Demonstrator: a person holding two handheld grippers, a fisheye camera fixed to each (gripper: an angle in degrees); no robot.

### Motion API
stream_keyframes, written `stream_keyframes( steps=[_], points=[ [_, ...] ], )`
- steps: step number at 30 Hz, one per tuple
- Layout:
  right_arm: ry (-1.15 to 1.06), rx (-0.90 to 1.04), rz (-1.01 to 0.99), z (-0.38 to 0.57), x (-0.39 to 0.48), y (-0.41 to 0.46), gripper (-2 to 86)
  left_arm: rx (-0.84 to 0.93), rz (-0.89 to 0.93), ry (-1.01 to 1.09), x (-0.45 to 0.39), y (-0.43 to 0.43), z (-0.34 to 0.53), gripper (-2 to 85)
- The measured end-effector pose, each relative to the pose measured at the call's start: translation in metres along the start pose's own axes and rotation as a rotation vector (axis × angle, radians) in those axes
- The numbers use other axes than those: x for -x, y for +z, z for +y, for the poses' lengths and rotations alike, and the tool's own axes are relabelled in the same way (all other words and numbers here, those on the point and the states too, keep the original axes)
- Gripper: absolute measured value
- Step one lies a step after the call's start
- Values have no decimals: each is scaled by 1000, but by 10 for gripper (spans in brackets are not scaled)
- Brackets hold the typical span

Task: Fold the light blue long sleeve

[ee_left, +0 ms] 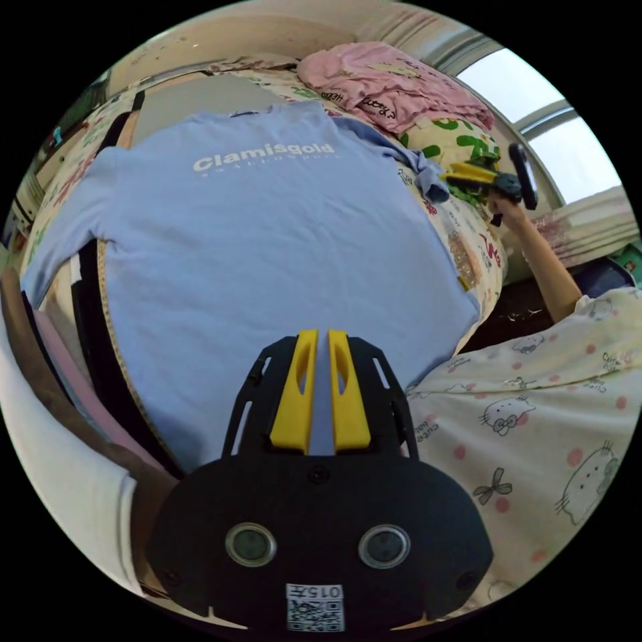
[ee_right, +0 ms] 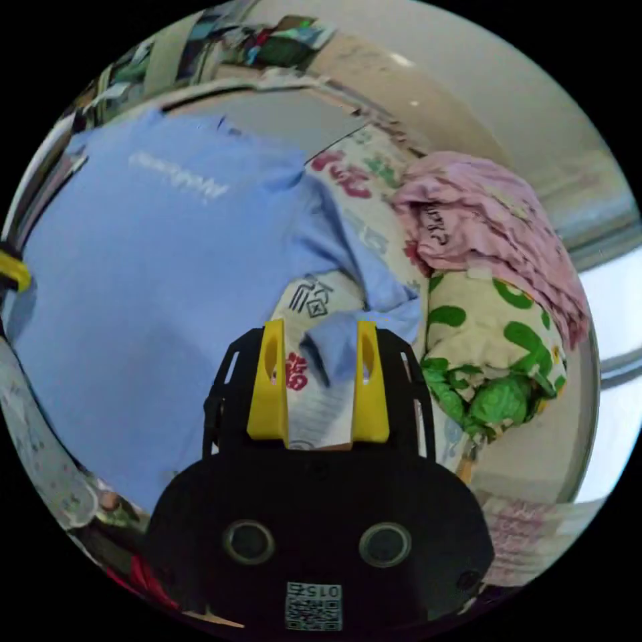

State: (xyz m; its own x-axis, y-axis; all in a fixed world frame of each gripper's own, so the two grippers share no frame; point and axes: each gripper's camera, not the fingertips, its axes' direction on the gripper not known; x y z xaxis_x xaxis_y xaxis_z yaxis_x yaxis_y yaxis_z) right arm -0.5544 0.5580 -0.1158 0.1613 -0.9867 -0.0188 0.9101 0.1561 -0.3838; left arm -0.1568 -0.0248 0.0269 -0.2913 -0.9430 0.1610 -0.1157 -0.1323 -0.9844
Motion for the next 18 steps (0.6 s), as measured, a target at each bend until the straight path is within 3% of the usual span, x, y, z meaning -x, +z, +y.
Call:
stream_keyframes(
  steps=[3,7,12,14,18],
  points=[
    [66,145,-11,18,-12,60,127,6,-1,-5,2,15,-6,10],
    [341,73,-117,55,-62,59,48,46,-34,26,0,42,-11,10],
    [701,-262,-448,131,-165,-21,42,55,-32,41,6,79,-14,10],
    [849,-490,-629,176,-214,-70,42,48,-26,36,12,91,-14,10],
    [981,-783,-992,235,-261,-115,41,9,-1,26,22,119,-12,9]
  ],
)
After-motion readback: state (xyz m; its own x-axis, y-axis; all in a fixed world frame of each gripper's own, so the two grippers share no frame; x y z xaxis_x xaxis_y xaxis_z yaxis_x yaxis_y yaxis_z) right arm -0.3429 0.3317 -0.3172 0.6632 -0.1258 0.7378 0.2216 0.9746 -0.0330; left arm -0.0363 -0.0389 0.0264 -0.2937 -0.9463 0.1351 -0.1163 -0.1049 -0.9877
